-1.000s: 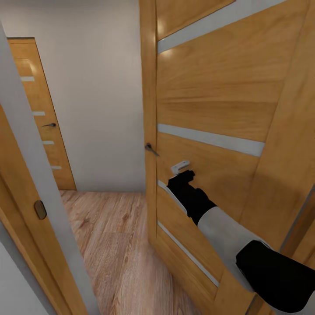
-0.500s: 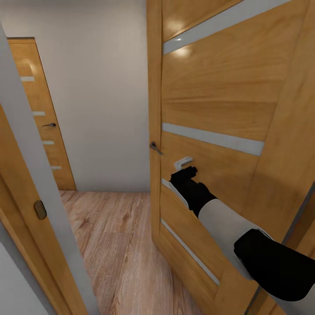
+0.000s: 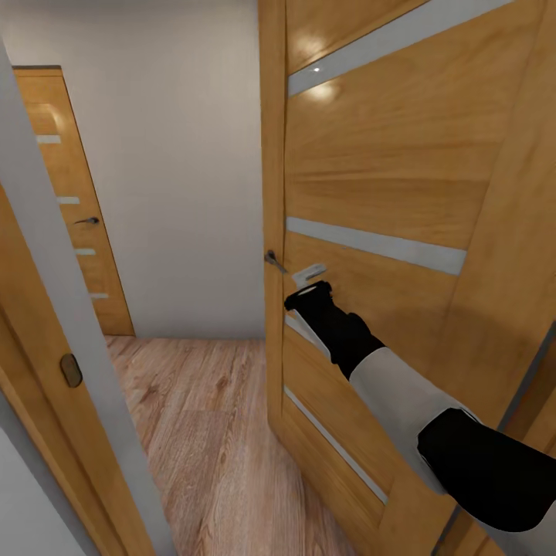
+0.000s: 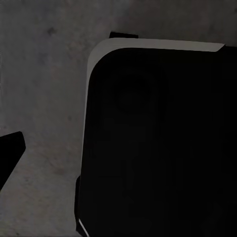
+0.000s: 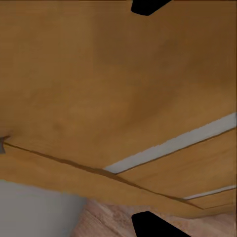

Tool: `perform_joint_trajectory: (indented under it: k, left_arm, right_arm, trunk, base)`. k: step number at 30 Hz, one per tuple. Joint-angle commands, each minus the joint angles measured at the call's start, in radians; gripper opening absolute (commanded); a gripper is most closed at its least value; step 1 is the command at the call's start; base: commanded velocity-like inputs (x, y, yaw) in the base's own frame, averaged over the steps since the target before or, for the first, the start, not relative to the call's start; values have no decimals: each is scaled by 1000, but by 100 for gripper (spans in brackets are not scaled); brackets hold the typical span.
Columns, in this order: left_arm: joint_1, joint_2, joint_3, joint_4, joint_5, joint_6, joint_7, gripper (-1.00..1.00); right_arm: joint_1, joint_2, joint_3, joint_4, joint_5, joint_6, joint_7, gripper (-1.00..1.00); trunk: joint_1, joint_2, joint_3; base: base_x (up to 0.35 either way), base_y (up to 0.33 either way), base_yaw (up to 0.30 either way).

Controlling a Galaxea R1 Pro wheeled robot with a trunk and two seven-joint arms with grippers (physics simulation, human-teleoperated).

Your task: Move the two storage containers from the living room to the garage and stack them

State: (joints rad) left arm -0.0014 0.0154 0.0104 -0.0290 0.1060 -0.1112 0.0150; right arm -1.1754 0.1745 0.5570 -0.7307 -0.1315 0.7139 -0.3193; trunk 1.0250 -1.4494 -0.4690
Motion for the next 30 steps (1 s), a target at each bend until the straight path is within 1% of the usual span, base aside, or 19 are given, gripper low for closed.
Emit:
perform_joint_trajectory:
  k: [1, 3, 5, 14, 19, 22, 24, 25, 26, 28, 30]
  left_arm:
    - [0, 0, -1, 0, 9, -2, 0, 100]
    - [0, 0, -1, 0, 9, -2, -1, 100]
    - [0, 1, -1, 0, 9, -2, -2, 100]
    - [0, 1, -4, 0, 8, -2, -3, 100]
    - [0, 1, -3, 0, 7, -2, -2, 100]
    - [0, 1, -3, 0, 7, -2, -2, 100]
    - [0, 0, -3, 0, 7, -2, -1, 100]
    - [0, 0, -3, 0, 7, -2, -1, 100]
    - [0, 0, -4, 0, 7, -2, -1, 100]
    - [0, 0, -4, 0, 7, -2, -1, 100]
    - [0, 0, -4, 0, 7, -2, -1, 100]
  right_arm:
    - [-1, 0, 3, -1, -10, -1, 21, 100]
    - [-1, 0, 3, -2, -9, -6, 51, 100]
    - [-1, 0, 3, -2, -8, -7, 56, 100]
    - [-1, 0, 6, -2, -8, -2, 55, 100]
    - [-1, 0, 6, -2, -1, 1, 49, 100]
    - [-1, 0, 7, 5, 0, 4, 6, 100]
    - [-1, 0, 8, 15, -3, 5, -38, 100]
    - [-1, 0, 8, 20, -4, 6, -44, 100]
    - [-1, 0, 9, 34, -4, 5, -55, 100]
    - [-2, 0, 9, 95, -4, -4, -71, 100]
    - [-2, 0, 8, 123, -3, -8, -80, 100]
  trunk:
    - [0, -1, -1]
    - [0, -1, -1]
    - [0, -1, -1]
    - [0, -1, -1]
    - [0, -1, -1]
    - [0, -1, -1]
    - [0, -1, -1]
    - [0, -1, -1]
    - [0, -1, -1]
    - [0, -1, -1]
    - [0, -1, -1]
  base:
    - [39, 0, 0]
    - [171, 0, 0]
    - [275, 0, 0]
    - [302, 0, 0]
    - [90, 0, 0]
    - [11, 0, 0]
    - [3, 0, 0]
    - [2, 0, 0]
    - [1, 0, 0]
    - [0, 0, 0]
    - [0, 0, 0]
